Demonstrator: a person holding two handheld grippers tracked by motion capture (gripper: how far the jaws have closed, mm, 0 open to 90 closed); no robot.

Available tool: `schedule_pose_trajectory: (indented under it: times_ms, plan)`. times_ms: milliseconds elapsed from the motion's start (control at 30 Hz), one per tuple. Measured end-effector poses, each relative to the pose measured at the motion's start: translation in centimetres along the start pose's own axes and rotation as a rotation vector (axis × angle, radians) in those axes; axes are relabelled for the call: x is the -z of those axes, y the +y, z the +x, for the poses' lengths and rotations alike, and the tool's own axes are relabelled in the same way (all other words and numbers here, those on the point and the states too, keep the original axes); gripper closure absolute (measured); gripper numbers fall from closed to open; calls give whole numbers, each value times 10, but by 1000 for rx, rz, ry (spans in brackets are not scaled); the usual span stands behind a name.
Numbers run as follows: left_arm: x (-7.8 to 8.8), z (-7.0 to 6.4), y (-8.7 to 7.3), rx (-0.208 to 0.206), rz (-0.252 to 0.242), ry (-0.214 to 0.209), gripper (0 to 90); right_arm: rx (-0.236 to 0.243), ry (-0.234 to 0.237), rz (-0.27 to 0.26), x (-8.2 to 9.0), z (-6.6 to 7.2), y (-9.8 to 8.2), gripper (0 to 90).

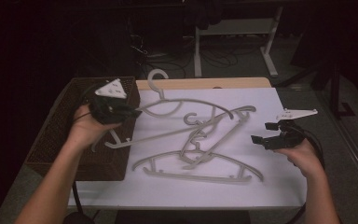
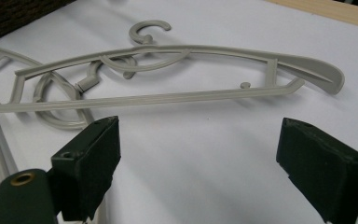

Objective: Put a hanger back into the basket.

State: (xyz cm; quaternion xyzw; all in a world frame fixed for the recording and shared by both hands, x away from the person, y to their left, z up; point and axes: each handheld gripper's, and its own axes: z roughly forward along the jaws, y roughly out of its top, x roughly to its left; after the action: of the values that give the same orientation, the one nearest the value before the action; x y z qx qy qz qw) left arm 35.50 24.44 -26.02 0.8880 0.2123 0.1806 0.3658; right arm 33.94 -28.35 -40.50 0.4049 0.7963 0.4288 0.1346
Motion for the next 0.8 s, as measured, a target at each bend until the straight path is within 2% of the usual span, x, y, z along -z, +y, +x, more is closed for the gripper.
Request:
schedule_pose_trajectory:
  times_ms: [33, 67, 100, 133, 167, 200, 300, 367, 433, 567, 600, 633, 800]
  plan:
    - [0, 0, 0, 0, 0, 0, 826, -2, 1, 5, -1, 1, 0, 133]
    - [14, 12, -5, 20, -5, 38, 826, 2, 2, 9, -3, 1, 0, 133]
    - [14, 12, -5, 20, -5, 38, 825, 2, 2, 9, -3, 1, 0, 133]
    - [26, 24, -11, 41, -5, 77, 826, 10, 6, 19, -5, 3, 0, 129]
    - [26, 24, -11, 41, -5, 77, 826, 11, 6, 22, -6, 4, 0, 127]
    - [38, 35, -20, 64, -3, 110, 825, 13, 6, 23, -7, 4, 0, 125]
    - [47, 45, -29, 91, 0, 142, 825, 16, 5, 28, -8, 5, 0, 124]
    - [61, 59, -47, 130, 12, 185, 825, 17, 5, 33, -10, 5, 0, 123]
    - [65, 63, -53, 144, 14, 202, 825, 20, 4, 35, -11, 5, 0, 123]
    - [81, 77, -78, 210, 11, 254, 825, 20, 2, 42, -13, 6, 0, 122]
    - [89, 83, -88, 236, 11, 280, 825, 21, 4, 45, -14, 7, 0, 122]
    - [89, 83, -88, 236, 11, 280, 825, 21, 4, 45, -14, 7, 0, 122]
    - [113, 97, -114, 295, 22, 348, 825, 21, 4, 52, -15, 7, 0, 121]
